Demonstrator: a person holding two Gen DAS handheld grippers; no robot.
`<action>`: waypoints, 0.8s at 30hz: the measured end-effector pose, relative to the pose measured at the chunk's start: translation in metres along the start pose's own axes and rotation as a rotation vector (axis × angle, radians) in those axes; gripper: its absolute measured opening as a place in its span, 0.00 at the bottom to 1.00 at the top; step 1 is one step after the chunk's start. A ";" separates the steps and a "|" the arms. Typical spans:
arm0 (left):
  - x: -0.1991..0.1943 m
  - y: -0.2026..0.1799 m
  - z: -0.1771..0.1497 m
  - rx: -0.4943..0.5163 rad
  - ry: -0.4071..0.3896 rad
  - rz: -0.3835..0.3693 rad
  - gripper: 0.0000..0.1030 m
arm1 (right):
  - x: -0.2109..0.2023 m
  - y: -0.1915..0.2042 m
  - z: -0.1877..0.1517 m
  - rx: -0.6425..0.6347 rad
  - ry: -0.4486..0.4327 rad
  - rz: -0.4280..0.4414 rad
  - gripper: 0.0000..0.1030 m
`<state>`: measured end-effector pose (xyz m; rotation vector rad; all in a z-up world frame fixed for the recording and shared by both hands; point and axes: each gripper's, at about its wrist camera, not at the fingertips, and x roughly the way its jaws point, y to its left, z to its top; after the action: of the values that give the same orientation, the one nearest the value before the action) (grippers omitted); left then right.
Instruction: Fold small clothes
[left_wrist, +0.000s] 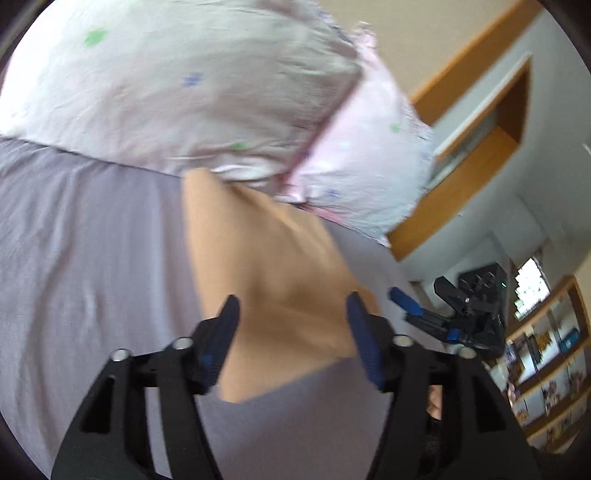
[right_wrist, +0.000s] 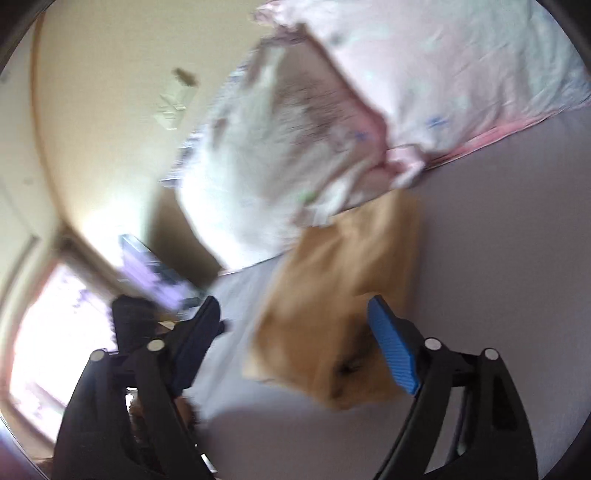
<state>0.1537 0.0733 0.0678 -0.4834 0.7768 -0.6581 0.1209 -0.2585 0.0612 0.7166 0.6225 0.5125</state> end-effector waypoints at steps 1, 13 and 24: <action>0.007 -0.008 -0.003 0.018 0.030 -0.023 0.64 | 0.007 0.004 -0.003 0.015 0.033 0.055 0.88; 0.052 -0.023 -0.042 0.129 0.205 0.094 0.65 | 0.035 -0.021 -0.015 0.074 0.120 -0.197 0.80; 0.038 -0.036 -0.077 0.273 0.142 0.547 0.99 | 0.019 0.019 -0.093 -0.283 0.115 -0.770 0.98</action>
<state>0.1016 0.0095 0.0240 0.0336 0.8899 -0.2795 0.0672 -0.1931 0.0133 0.1439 0.8534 -0.0784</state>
